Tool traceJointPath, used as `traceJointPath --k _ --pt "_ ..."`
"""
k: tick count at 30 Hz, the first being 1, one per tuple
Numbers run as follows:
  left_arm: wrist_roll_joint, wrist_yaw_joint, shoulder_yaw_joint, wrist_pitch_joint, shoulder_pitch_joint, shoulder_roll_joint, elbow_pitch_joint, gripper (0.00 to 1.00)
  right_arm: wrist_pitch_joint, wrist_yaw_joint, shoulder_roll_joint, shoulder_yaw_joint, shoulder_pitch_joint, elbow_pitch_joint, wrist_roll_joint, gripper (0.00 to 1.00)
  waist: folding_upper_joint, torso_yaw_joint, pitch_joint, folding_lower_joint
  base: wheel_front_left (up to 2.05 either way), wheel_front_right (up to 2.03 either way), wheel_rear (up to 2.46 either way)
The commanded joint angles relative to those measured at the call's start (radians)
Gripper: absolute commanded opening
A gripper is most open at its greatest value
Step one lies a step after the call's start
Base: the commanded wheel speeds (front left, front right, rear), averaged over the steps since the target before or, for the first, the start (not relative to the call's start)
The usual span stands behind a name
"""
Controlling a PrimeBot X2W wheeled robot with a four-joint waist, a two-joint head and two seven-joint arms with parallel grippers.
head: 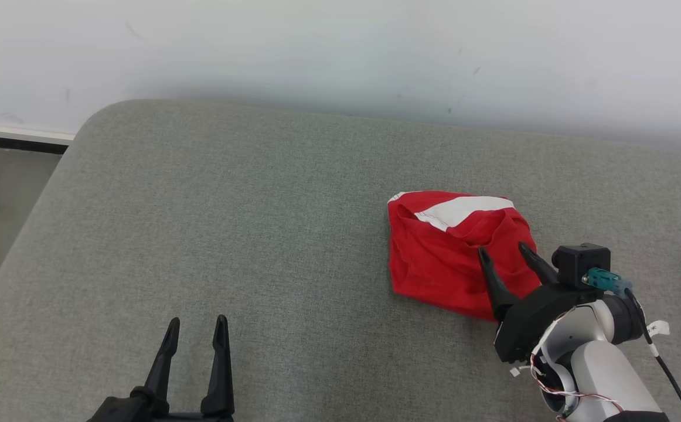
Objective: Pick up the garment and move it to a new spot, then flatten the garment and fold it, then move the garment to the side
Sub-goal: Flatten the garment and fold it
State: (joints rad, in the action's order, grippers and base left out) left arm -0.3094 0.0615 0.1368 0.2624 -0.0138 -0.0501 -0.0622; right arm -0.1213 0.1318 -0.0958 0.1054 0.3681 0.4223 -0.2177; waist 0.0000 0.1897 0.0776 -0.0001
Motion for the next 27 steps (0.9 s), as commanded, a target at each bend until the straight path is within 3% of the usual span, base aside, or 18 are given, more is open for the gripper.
traceJointPath --k 1,14,19,27 --pt "-0.001 -0.002 -0.001 0.003 -0.004 -0.001 0.002 1.00 -0.005 -0.002 0.010 -0.002 -0.012 -0.011 0.008 1.00 0.0000 -0.002 0.000 0.0001 0.00 0.00 0.00" --pt "0.006 -0.002 0.004 0.003 0.004 -0.001 0.004 1.00 0.009 -0.002 0.045 -0.128 0.036 0.051 0.063 1.00 0.0000 -0.002 0.011 0.0001 0.00 0.00 0.00" --pt "0.005 0.000 0.007 0.003 0.006 -0.001 0.000 1.00 0.032 -0.002 0.045 -0.097 0.068 0.099 -0.015 1.00 0.0000 0.007 0.013 0.0001 0.00 0.00 0.00" --pt "0.007 0.003 0.009 0.003 0.000 -0.001 -0.002 1.00 0.053 -0.002 0.045 -0.058 0.094 0.172 -0.043 1.00 0.0000 0.009 0.014 0.0001 0.00 0.00 0.00"
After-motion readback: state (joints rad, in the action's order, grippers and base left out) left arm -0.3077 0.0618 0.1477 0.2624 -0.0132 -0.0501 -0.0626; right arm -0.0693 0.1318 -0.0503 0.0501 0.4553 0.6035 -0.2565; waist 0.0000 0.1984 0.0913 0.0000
